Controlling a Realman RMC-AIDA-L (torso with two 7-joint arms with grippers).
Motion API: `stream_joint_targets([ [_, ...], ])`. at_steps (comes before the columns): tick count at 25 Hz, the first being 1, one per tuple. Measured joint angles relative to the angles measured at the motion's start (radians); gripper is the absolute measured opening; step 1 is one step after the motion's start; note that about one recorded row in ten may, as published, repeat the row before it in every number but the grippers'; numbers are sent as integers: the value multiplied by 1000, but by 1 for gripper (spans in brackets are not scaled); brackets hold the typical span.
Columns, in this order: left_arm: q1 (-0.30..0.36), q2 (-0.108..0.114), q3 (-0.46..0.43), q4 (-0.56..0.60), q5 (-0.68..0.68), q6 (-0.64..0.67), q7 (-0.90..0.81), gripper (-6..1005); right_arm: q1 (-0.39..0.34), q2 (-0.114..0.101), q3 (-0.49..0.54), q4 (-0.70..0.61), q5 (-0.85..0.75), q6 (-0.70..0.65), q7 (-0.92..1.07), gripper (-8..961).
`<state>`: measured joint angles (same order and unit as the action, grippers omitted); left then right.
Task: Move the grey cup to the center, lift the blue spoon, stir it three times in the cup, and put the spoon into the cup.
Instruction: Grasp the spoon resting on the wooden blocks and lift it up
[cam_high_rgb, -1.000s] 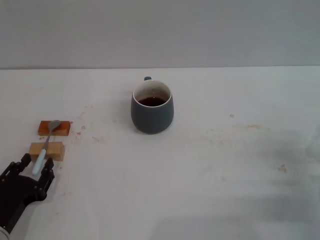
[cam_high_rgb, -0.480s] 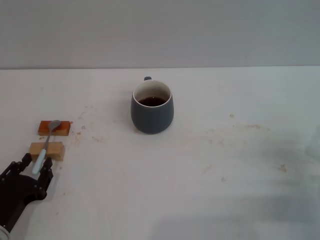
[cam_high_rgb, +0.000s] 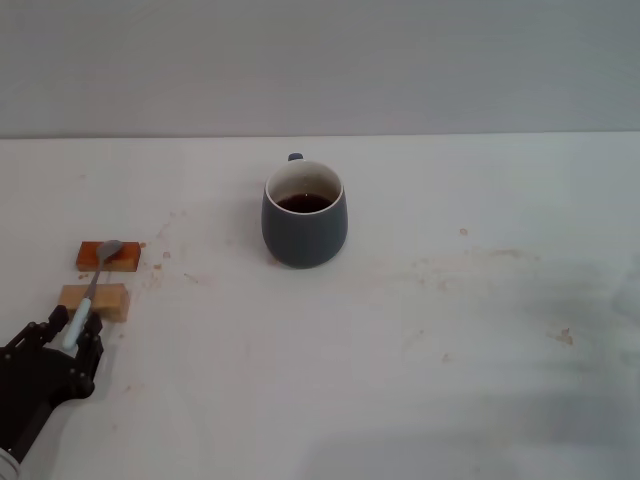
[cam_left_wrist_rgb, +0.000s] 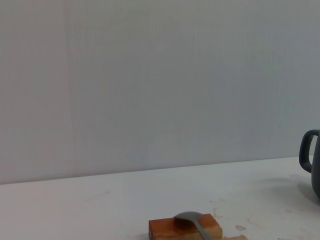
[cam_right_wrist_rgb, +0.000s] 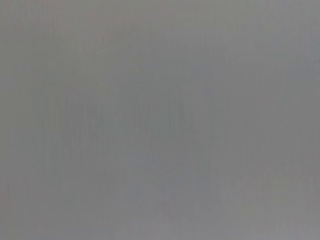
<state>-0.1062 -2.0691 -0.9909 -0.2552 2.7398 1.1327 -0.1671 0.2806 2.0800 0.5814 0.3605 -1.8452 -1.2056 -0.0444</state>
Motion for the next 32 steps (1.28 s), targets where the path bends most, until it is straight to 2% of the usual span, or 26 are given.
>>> stream_joint_targets([
  [4,-2,0,2,-1,0,-10,0,379,0,0,0,0,0,0,0,-1],
  [23,-2,2,7,4,9,8,31,244,0,0,0,-2,0,0,0,-2],
  [29,5,-1,8,-17,8,12,88,175,0,0,0,-3,0,0,0,-2],
  [32,27,3,7,-71,6,12,127,175,-1,0,0,-3,0,0,0,-1],
])
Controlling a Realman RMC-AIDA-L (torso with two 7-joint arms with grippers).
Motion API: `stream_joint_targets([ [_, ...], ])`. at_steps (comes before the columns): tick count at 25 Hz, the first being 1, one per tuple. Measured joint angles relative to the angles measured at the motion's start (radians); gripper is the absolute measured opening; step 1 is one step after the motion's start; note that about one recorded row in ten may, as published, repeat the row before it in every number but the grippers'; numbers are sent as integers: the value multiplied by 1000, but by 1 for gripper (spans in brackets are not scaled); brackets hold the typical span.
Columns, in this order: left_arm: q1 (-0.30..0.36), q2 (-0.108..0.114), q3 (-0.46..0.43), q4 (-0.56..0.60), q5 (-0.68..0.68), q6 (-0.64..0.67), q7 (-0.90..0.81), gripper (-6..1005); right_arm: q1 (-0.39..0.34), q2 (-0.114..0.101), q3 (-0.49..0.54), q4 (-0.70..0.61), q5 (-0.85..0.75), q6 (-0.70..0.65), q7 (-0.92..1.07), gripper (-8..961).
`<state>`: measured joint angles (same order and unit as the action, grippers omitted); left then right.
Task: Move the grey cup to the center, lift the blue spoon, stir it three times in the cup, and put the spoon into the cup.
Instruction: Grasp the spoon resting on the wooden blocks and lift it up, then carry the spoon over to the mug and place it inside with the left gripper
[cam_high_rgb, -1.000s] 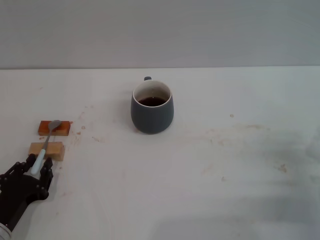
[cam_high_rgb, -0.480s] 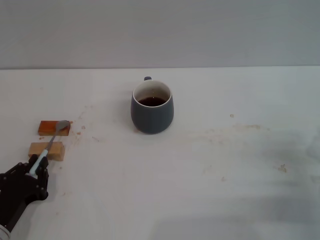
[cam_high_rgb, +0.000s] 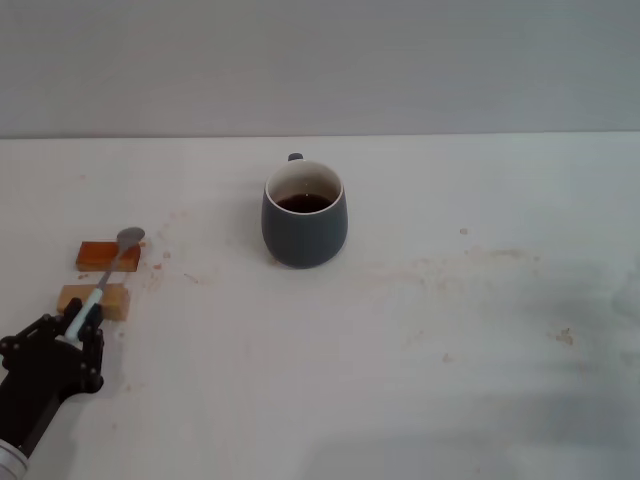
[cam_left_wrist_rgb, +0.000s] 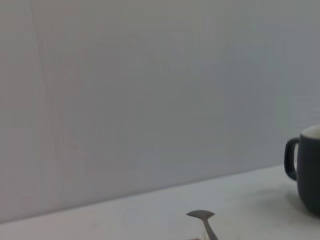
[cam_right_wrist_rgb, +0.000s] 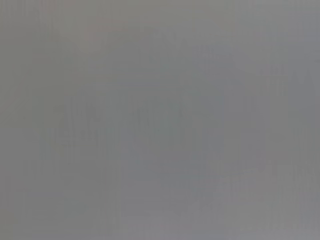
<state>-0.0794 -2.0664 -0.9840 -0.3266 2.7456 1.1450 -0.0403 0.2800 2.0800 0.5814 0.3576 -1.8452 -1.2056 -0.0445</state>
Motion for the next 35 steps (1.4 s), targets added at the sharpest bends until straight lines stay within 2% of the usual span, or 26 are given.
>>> stream_joint_targets([
  [6,8,14,-4,-67,2,-9,-7,175,-1,0,0,0,0,0,0,-1],
  [8,16,40,0,-160,6,-66,-1,176,-1,0,0,0,0,0,0,-1],
  [9,16,40,0,-160,6,-66,-1,176,-1,0,0,0,0,0,0,-1],
  [12,38,66,-4,-255,21,-136,4,176,-2,0,0,2,0,0,0,-1],
  [13,38,66,-4,-255,21,-136,4,176,-2,0,0,2,0,0,0,-1],
  [14,61,84,-22,-342,55,-192,10,176,-2,0,0,2,0,0,0,-2],
  [15,61,84,-22,-342,55,-192,10,176,-2,0,0,2,0,0,0,-2],
  [19,124,118,-78,-563,136,-351,26,176,-2,0,5,2,0,0,0,-2],
  [20,124,118,-78,-563,136,-351,26,176,-2,0,5,2,0,0,0,-2],
  [23,151,141,-84,-682,141,-439,51,176,-2,0,11,1,0,0,0,-2],
  [24,157,156,-84,-744,141,-492,58,176,-3,0,12,1,0,-5,0,-2],
  [25,157,156,-84,-744,141,-492,58,176,-3,0,12,1,0,-5,0,-2],
  [28,162,175,-83,-828,142,-573,58,177,-18,-1,23,0,0,-35,0,-2],
  [29,165,188,-85,-884,142,-637,61,177,-36,-2,40,-1,0,-62,0,-1],
  [31,165,194,-86,-911,143,-669,66,177,-45,-2,52,-1,0,-73,0,-1],
  [33,164,200,-87,-961,143,-740,85,177,-65,-2,82,-2,0,-92,0,-1],
  [34,162,201,-94,-1022,143,-831,112,177,-80,-2,108,-3,0,-102,0,-1],
  [35,162,201,-94,-1022,143,-831,112,177,-80,-2,108,-3,0,-102,0,-1],
])
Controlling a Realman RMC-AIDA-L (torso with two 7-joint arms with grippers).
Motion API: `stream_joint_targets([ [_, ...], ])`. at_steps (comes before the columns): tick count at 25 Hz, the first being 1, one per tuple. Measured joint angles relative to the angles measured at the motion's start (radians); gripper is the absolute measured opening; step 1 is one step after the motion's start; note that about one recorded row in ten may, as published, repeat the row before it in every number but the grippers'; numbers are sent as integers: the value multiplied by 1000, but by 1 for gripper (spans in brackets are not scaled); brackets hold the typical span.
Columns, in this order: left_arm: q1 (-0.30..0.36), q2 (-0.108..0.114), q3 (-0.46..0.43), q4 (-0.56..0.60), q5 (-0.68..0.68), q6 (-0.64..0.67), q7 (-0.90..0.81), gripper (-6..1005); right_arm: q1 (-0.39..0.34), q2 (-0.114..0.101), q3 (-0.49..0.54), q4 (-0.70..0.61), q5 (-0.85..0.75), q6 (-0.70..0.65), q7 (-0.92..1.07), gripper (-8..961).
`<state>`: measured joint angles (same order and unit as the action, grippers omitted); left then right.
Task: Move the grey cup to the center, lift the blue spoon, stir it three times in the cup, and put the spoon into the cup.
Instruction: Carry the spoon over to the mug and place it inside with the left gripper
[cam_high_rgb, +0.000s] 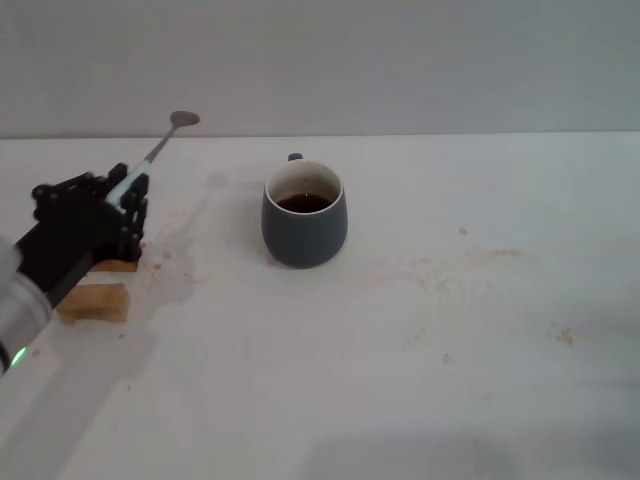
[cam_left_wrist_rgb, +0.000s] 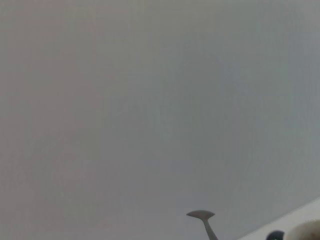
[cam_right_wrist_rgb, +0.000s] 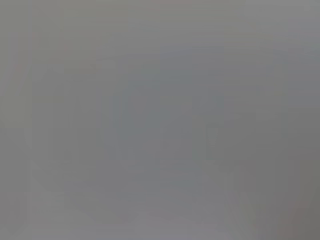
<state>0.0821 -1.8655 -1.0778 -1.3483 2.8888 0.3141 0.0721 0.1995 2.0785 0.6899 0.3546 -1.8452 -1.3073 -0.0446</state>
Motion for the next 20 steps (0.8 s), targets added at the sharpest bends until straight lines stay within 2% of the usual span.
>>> stream_joint_targets([
  [2,-9,-5,-11,-70,-1,-119,37,177,-14,-1,32,-11,0,-2,0,-1],
  [10,-34,-26,-64,-174,-1,-282,93,177,-30,-1,95,-34,1,2,0,-1],
  [14,-31,-49,-96,-247,0,-373,161,178,-57,1,148,-37,3,2,0,-1],
  [16,-38,-63,-110,-307,-1,-470,205,178,-66,1,167,-40,3,5,0,-1],
  [20,-50,-75,-114,-344,-3,-543,242,178,-74,1,179,-48,3,7,0,-1],
])
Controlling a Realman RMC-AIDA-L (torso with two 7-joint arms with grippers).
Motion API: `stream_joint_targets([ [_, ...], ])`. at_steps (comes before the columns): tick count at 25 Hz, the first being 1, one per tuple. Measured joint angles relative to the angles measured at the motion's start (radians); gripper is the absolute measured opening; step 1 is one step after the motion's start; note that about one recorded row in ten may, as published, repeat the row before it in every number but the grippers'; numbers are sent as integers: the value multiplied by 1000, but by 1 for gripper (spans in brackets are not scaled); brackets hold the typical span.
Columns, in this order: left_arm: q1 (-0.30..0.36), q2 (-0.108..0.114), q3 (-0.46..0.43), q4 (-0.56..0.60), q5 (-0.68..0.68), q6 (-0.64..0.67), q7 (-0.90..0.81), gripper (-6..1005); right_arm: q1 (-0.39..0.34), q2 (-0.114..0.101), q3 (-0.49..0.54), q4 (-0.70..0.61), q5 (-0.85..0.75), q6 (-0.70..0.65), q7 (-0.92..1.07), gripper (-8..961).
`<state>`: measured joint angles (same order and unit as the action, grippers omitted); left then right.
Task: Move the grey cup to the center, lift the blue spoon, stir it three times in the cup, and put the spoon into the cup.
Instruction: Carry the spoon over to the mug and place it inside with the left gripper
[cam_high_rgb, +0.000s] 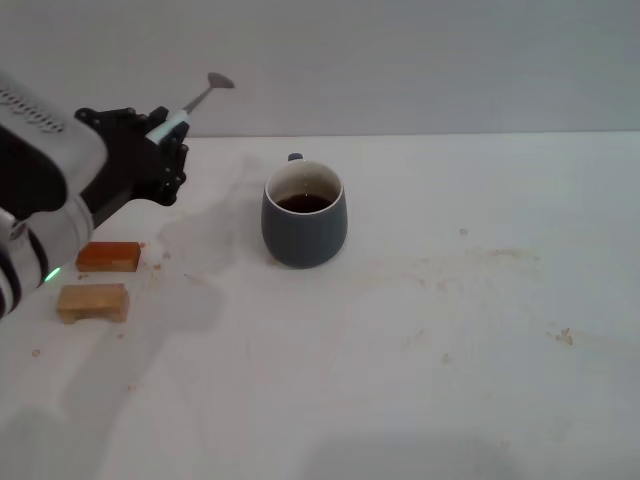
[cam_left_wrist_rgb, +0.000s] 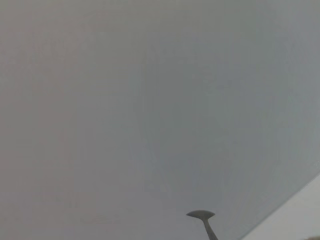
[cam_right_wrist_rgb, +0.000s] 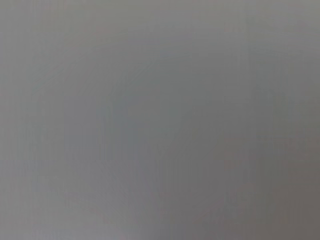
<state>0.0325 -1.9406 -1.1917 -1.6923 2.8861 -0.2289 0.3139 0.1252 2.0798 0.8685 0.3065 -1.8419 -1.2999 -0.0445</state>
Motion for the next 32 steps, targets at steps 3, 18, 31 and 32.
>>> stream_joint_targets([
  [3,-8,-12,-2,-51,-2,-83,40,178,-3,0,2,-4,6,0,0,-1],
  [18,-62,-116,-44,-259,-2,-500,257,179,-15,3,-1,-39,99,1,2,-2],
  [31,-169,-121,-37,-233,-4,-690,260,180,-33,2,3,-43,127,0,2,-2],
  [32,-185,-120,-40,-219,-4,-716,261,180,-33,2,3,-43,128,0,2,-2],
])
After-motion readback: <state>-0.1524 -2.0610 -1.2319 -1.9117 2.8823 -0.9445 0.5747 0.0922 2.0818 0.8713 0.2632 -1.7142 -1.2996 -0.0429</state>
